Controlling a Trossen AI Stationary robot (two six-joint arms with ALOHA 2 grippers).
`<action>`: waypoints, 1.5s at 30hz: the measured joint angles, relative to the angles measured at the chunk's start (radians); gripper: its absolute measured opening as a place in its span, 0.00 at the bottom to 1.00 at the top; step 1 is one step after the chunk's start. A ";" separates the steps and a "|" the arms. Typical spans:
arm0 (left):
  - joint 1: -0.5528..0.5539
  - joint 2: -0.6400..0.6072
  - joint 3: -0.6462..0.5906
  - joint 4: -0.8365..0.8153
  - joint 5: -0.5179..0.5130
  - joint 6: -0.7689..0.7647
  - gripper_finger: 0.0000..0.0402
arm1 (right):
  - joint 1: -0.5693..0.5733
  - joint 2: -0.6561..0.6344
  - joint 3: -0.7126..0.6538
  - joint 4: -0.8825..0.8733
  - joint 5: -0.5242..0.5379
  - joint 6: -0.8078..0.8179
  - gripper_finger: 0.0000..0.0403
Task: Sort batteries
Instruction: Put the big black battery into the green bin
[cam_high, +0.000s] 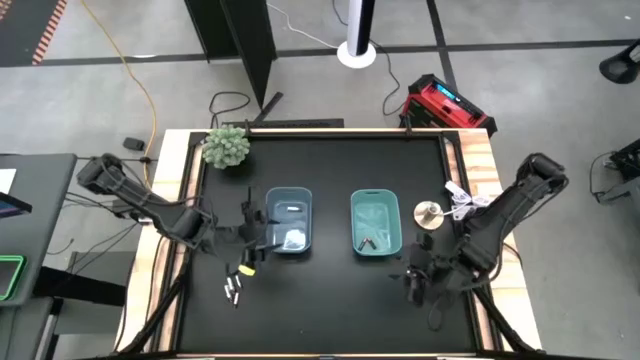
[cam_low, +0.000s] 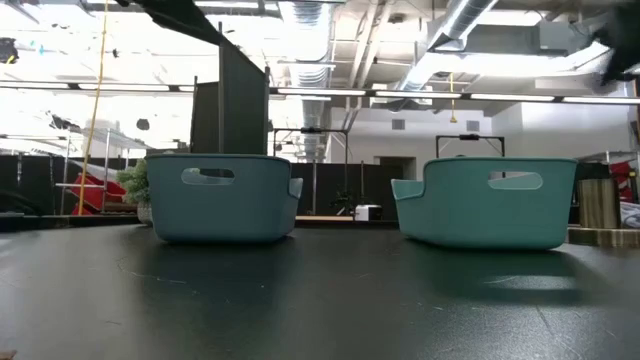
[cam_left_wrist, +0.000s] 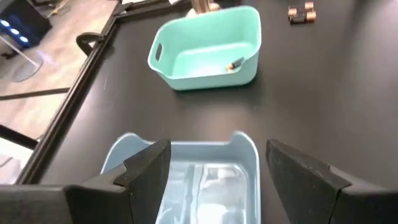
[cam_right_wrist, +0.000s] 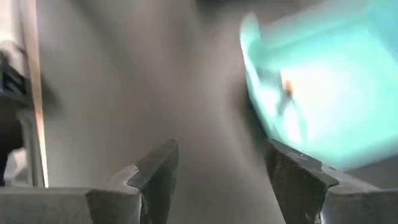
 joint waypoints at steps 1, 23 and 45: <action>-0.013 0.001 0.000 -0.011 -0.016 -0.013 0.65 | 0.022 0.009 0.000 -0.047 -0.037 0.078 0.63; -0.020 -0.238 -0.368 0.403 -0.073 0.061 0.65 | 0.186 0.238 -0.002 -0.225 -0.409 1.011 0.63; -0.032 -0.265 -0.370 0.280 -0.068 0.014 0.65 | 0.052 0.277 -0.002 -0.172 -0.419 1.032 0.63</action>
